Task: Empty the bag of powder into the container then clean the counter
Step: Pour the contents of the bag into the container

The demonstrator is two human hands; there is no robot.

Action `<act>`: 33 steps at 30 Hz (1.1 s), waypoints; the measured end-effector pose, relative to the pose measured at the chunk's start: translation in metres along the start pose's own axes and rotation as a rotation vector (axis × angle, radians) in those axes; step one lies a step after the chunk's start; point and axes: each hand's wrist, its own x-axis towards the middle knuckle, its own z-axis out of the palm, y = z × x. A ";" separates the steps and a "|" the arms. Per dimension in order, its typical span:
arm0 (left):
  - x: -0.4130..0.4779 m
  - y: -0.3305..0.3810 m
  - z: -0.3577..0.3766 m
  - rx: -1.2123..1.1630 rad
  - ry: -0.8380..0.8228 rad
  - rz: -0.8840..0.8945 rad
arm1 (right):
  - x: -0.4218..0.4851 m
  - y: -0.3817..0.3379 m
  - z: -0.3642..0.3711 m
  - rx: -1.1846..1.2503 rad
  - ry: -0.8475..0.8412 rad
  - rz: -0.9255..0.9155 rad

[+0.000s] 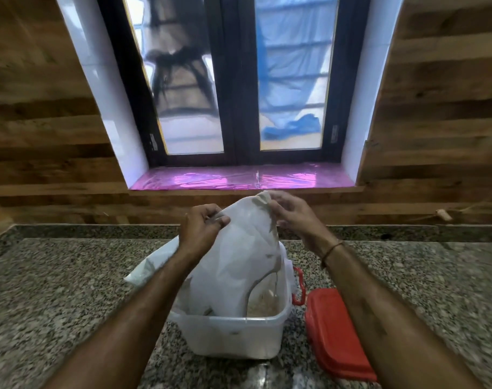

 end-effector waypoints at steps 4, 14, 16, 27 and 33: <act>0.002 -0.002 -0.001 -0.062 -0.018 -0.031 | -0.031 0.038 0.025 0.114 -0.040 0.098; 0.002 -0.002 0.014 -0.037 -0.029 -0.043 | -0.028 0.014 0.021 0.047 -0.044 0.040; 0.002 -0.004 0.013 -0.015 -0.032 -0.039 | -0.026 0.020 0.014 0.001 -0.014 0.060; -0.004 -0.005 0.020 0.033 -0.068 0.008 | -0.017 0.025 0.017 0.076 0.325 -0.060; -0.001 -0.005 0.021 0.091 -0.080 0.046 | 0.005 -0.001 -0.012 -0.215 0.159 -0.135</act>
